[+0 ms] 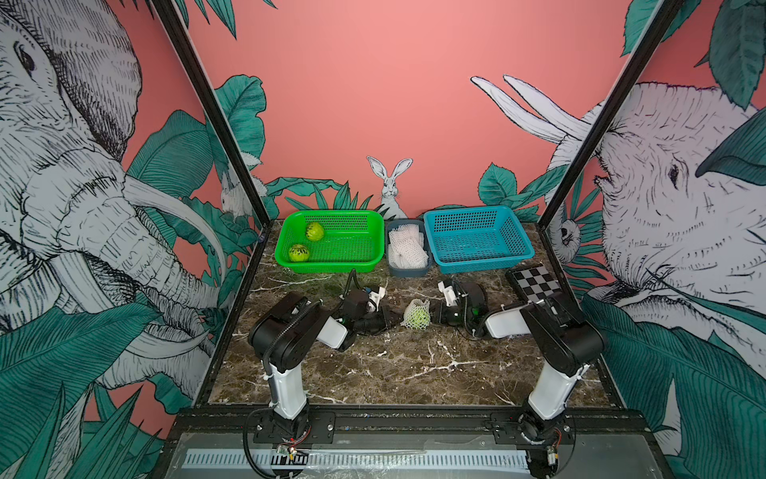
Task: Sleeve custard apples in foam nets
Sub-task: Put on the foam net on the custard apple.
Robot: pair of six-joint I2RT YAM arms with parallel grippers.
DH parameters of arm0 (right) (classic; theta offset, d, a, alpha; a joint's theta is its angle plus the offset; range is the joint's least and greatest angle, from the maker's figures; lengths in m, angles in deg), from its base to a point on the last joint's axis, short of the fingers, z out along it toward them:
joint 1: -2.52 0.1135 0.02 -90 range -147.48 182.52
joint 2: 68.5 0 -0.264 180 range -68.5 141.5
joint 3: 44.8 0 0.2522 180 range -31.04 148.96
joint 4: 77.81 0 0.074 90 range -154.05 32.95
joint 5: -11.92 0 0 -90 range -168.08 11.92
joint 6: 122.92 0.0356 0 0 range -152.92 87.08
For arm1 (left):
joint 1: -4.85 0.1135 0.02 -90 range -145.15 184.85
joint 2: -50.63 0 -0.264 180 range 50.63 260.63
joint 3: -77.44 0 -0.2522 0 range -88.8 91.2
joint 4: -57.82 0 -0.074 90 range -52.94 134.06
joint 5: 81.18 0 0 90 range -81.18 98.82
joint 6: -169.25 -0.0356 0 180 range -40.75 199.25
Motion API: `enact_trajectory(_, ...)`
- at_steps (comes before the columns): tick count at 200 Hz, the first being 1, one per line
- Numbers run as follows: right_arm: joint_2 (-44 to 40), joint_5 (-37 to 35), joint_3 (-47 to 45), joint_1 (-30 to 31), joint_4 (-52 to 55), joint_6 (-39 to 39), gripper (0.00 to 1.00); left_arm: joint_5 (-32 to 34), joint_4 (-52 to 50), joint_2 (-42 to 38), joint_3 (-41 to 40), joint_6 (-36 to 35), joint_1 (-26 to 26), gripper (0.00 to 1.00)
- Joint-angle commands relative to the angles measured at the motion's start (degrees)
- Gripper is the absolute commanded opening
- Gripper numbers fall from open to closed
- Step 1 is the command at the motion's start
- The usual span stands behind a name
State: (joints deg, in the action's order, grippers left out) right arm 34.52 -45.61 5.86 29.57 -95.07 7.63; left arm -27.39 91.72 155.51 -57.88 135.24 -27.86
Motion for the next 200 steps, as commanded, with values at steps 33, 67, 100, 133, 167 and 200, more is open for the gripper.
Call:
enact_trajectory(33, 1.6, 3.4, -2.3, 0.3, -7.0, 3.7, 0.26, 0.3, -2.2, -2.0, 0.4, -1.9, -1.1, 0.00)
enact_trajectory(67, 0.2, 2.7, -2.2, -0.7, -5.5, 3.9, 0.23, 0.7, -4.1, -3.8, 0.8, -3.0, -1.1, 0.00)
enact_trajectory(100, -2.5, 2.1, -1.9, -2.4, -2.1, 2.5, 0.31, 1.3, -7.5, -5.6, 1.3, -5.0, -1.1, 0.00)
enact_trajectory(133, -4.6, 0.7, -1.4, -3.2, 2.2, 0.3, 0.39, 1.3, -9.0, -6.4, 1.4, -5.8, -1.1, 0.00)
enact_trajectory(167, -5.2, -1.2, -0.2, -3.6, 7.6, -1.7, 0.41, 1.3, -9.9, -6.3, 1.8, -6.2, -1.1, 0.00)
enact_trajectory(200, -7.5, -2.8, 0.0, -4.5, 10.3, -2.1, 0.42, 1.3, -9.8, -6.1, 1.9, -6.2, -1.1, 0.00)
